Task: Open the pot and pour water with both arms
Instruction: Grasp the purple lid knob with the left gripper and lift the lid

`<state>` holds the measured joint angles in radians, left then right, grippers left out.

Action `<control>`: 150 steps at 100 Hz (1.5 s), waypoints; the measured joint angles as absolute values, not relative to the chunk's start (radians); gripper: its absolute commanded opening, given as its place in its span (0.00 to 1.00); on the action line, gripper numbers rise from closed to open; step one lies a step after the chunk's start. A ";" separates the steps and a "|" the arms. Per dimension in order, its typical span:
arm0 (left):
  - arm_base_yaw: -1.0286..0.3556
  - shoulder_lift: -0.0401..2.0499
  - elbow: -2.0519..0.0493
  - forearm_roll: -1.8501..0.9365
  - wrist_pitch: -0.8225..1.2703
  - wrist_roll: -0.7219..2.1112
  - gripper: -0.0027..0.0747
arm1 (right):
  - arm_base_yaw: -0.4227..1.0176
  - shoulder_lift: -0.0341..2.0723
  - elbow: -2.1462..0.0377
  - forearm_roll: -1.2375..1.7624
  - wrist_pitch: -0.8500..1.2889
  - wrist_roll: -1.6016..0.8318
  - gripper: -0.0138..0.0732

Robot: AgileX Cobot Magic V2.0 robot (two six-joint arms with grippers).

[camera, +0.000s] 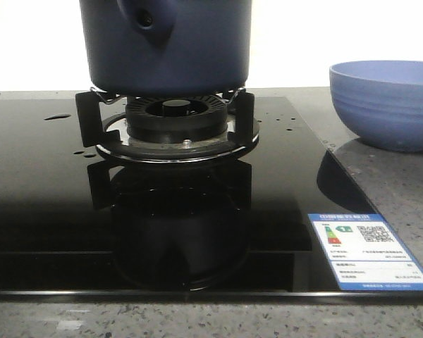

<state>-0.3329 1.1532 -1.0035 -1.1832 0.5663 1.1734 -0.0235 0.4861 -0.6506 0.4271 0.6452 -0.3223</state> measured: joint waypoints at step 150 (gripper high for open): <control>-0.338 1.502 -1.255 -1.254 0.648 1.227 0.47 | -0.023 0.486 -0.651 0.427 0.669 -0.322 0.74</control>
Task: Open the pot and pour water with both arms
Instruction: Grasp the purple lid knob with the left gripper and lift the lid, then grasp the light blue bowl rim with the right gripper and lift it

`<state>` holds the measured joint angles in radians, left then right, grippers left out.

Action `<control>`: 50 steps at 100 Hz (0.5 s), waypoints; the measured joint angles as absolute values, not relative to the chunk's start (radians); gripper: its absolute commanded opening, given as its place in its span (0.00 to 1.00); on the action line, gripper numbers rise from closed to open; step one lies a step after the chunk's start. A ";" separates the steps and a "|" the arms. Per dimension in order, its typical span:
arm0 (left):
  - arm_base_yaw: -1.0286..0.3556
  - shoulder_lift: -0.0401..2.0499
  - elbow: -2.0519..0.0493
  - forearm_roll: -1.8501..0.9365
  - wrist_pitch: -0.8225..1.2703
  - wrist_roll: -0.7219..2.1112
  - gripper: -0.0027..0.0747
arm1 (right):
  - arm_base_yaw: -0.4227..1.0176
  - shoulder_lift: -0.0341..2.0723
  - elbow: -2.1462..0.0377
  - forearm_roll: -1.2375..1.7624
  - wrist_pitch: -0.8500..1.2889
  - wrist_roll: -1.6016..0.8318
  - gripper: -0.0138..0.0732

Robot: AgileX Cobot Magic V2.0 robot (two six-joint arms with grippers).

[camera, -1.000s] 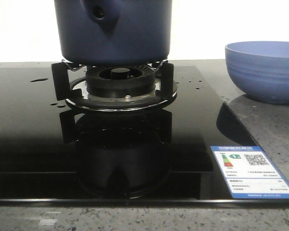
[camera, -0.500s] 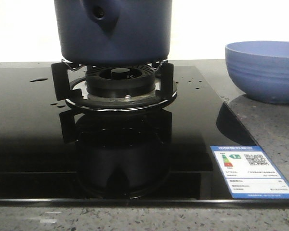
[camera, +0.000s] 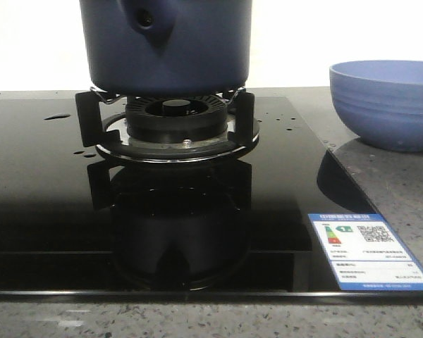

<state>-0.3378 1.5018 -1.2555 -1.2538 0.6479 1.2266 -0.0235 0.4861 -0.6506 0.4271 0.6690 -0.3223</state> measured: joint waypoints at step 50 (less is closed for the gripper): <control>-0.280 1.468 -1.290 -1.236 0.686 1.227 0.47 | -0.023 0.564 -0.706 0.415 0.744 -0.322 0.74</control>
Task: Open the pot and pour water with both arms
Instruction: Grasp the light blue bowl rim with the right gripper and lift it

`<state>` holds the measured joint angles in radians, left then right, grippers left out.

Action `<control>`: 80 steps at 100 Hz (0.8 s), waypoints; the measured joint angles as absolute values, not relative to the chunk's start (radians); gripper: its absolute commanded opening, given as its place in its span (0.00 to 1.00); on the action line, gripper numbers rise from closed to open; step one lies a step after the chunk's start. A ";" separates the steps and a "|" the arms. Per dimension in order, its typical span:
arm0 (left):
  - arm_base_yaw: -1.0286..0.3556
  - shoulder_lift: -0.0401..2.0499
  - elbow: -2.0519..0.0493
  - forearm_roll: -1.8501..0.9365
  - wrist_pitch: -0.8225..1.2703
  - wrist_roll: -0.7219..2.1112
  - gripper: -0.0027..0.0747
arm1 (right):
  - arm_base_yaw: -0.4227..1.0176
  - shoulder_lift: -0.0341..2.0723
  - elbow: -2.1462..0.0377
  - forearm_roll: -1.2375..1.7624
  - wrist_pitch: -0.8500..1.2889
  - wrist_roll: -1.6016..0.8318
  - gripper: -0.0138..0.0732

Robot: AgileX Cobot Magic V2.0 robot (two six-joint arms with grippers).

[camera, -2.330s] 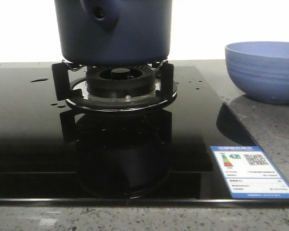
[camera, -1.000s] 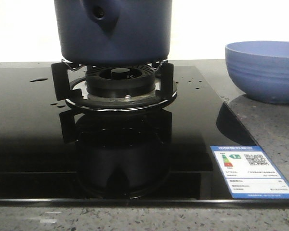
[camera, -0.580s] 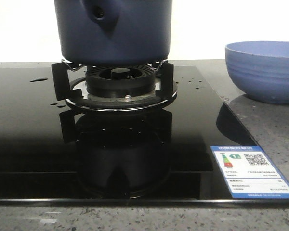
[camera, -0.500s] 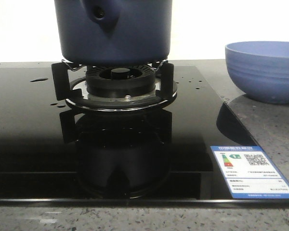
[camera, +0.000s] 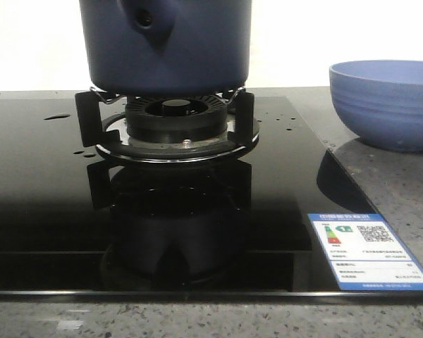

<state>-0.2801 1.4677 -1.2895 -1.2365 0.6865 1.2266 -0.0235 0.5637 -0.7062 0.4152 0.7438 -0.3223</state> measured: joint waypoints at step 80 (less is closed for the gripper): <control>0.020 1.331 -1.304 -1.233 0.723 1.227 0.47 | -0.023 1.360 -1.220 0.088 0.969 -0.023 0.70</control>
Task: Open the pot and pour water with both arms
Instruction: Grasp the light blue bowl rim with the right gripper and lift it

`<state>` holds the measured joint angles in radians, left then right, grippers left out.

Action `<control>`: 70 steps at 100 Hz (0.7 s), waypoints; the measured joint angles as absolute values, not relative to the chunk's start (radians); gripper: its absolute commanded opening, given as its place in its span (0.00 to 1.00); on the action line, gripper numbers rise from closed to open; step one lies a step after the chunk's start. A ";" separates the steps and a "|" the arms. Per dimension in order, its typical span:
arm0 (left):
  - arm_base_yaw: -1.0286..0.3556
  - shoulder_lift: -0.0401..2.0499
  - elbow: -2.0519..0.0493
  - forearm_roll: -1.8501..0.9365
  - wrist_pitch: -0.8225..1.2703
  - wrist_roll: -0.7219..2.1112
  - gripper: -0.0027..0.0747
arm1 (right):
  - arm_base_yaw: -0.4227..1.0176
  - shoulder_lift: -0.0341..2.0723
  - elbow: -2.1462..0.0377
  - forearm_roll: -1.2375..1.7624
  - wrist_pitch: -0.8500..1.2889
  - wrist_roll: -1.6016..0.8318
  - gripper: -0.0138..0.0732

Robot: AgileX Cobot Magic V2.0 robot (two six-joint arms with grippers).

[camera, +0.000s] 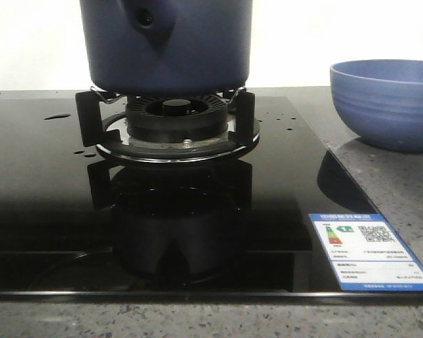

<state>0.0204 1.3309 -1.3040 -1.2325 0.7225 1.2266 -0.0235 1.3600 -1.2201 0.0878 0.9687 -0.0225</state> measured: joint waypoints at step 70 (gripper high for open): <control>0.026 1.331 -1.304 -1.231 0.731 1.227 0.47 | -0.091 1.503 -1.242 0.066 0.939 -0.016 0.17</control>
